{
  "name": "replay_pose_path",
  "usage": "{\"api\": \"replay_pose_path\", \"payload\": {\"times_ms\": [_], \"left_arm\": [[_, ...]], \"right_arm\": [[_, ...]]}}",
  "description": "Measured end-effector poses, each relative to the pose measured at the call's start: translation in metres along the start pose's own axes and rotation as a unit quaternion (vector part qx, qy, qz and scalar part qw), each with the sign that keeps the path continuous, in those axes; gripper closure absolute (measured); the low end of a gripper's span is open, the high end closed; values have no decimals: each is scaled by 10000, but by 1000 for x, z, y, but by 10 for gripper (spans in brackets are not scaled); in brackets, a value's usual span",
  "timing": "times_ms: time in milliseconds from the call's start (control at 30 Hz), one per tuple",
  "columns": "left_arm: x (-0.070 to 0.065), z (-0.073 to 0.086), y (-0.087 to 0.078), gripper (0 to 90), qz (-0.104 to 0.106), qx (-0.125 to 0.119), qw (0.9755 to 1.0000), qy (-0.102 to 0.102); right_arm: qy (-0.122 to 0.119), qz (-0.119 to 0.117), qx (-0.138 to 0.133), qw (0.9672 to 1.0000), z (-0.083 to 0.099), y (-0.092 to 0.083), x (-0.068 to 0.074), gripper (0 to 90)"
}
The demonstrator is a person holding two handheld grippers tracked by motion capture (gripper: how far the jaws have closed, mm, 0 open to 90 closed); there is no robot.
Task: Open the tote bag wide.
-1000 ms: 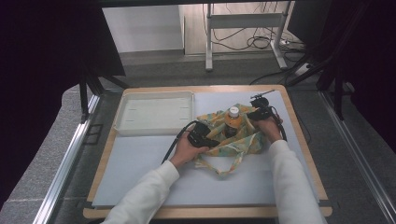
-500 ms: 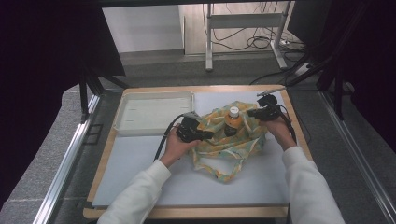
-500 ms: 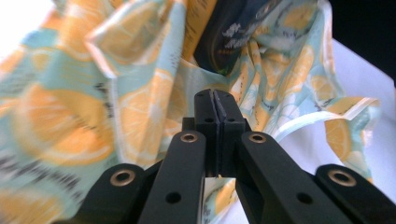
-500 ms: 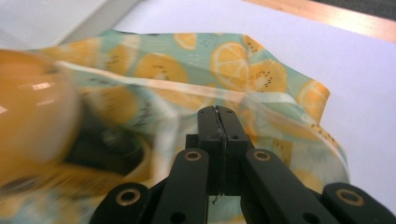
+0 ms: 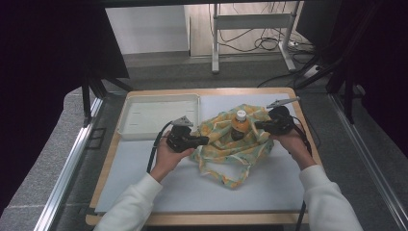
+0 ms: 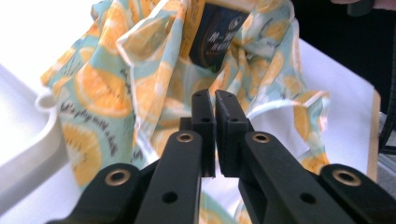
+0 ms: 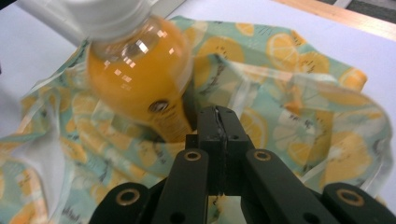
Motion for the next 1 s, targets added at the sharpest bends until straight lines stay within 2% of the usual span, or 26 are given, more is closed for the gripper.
{"api": "replay_pose_path", "payload": {"times_ms": [67, 133, 233, 333, 400, 533, 600, 800, 1000], "left_arm": [[1, 7, -3, 808, -96, -29, 9999, 25], [1, 15, -7, 738, -160, -96, 9998, -57], [2, 23, -11, 652, -321, -60, 9995, 31], [1, 28, -16, 540, -364, -50, 9993, 53], [-1, 30, -18, 478, -409, -43, 9991, 94], [-5, 36, -24, 378, -363, -101, 9990, 242], [-9, 40, -27, 351, -320, -108, 9991, 239], [-12, 50, -32, 340, -382, -23, 9983, 429], [-9, 58, -43, 324, -486, -39, 9979, 431]], "right_arm": [[1, -43, -15, 10000, 3, -2, 3, 879], [-43, -87, -29, 9999, 6, -4, 5, 874], [-114, -136, -24, 9998, 10, -5, 9, 857], [-136, -191, -26, 9997, 12, -7, 12, 820], [-143, -162, -43, 9998, 13, -8, 13, 739], [-110, -45, -70, 9999, 17, -12, 17, 525], [-106, -31, -111, 9999, 18, -14, 18, 488], [-109, -90, -219, 9997, 25, -23, 22, 422], [-64, 11, -295, 9995, 27, -29, 25, 389]]}}
Point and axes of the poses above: each handheld gripper's, and its own axes: y roughly forward along the jaws, z roughly out of its underside, x roughly to its left, the point moved 5 cm from there along y, roughly forward along the jaws, and after that the axes turned 5 degrees about -x, right-handed, at the moved point
